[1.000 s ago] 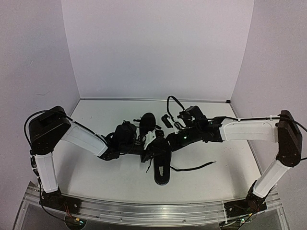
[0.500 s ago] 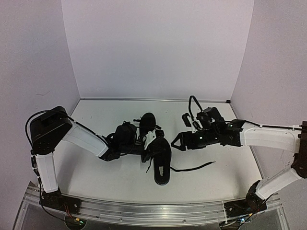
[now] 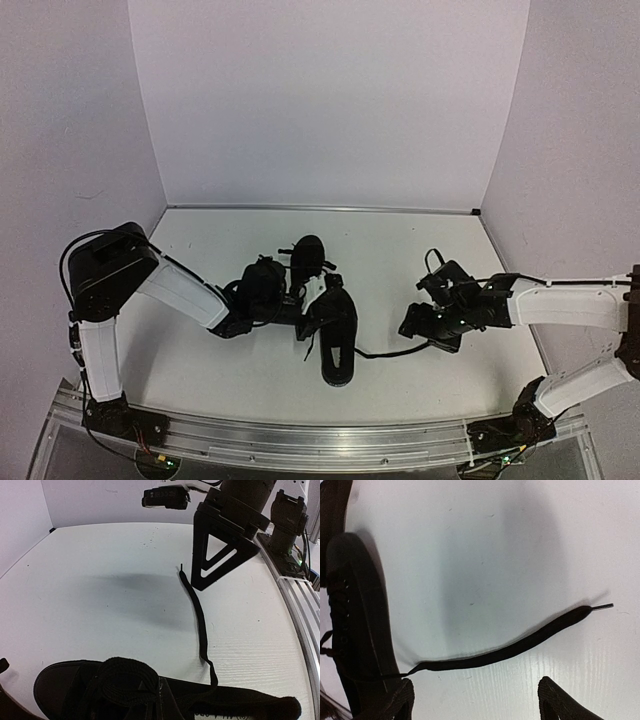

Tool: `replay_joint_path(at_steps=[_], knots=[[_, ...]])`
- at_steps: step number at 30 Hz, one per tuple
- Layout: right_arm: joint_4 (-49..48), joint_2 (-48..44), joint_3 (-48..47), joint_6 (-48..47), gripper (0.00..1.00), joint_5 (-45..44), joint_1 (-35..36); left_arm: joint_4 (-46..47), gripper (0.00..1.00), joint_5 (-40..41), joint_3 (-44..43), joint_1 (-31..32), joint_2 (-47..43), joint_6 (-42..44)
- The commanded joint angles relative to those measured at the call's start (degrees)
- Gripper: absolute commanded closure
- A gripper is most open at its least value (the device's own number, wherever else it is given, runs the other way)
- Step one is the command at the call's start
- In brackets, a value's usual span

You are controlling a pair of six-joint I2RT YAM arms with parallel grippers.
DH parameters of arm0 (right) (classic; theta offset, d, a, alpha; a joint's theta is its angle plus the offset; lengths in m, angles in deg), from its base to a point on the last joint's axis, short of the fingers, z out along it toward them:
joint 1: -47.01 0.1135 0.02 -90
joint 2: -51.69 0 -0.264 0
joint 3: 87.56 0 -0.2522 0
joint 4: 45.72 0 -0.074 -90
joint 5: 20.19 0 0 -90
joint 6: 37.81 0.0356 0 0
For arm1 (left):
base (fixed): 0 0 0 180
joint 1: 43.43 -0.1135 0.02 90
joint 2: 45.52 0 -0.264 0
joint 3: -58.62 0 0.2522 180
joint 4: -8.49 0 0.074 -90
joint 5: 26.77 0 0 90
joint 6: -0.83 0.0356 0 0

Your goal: Tie the shoes

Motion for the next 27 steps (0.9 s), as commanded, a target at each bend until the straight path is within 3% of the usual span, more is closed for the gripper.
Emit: replay_joint_path(at_steps=[1,8,18,27], knots=[[3.12,2.55,-1.13,5.77,0.22,-8.28,0.27,3.97,1.00,-1.65,-2.57,0.19,1.17,-0.08],[7.21,14.03,-6.43,6.53,0.29,-12.05,0.23,3.89,1.00,-1.87,-2.90,0.19,1.29,0.58],[3.91,16.74,-4.65,9.04,0.36,-11.64,0.16,5.69,1.00,-1.77,-2.33,0.18,1.57,0.57],[-0.10,20.12,-4.49,7.71,0.53,-10.57,-0.78,6.11,1.00,-2.67,-2.00,0.22,1.64,1.22]])
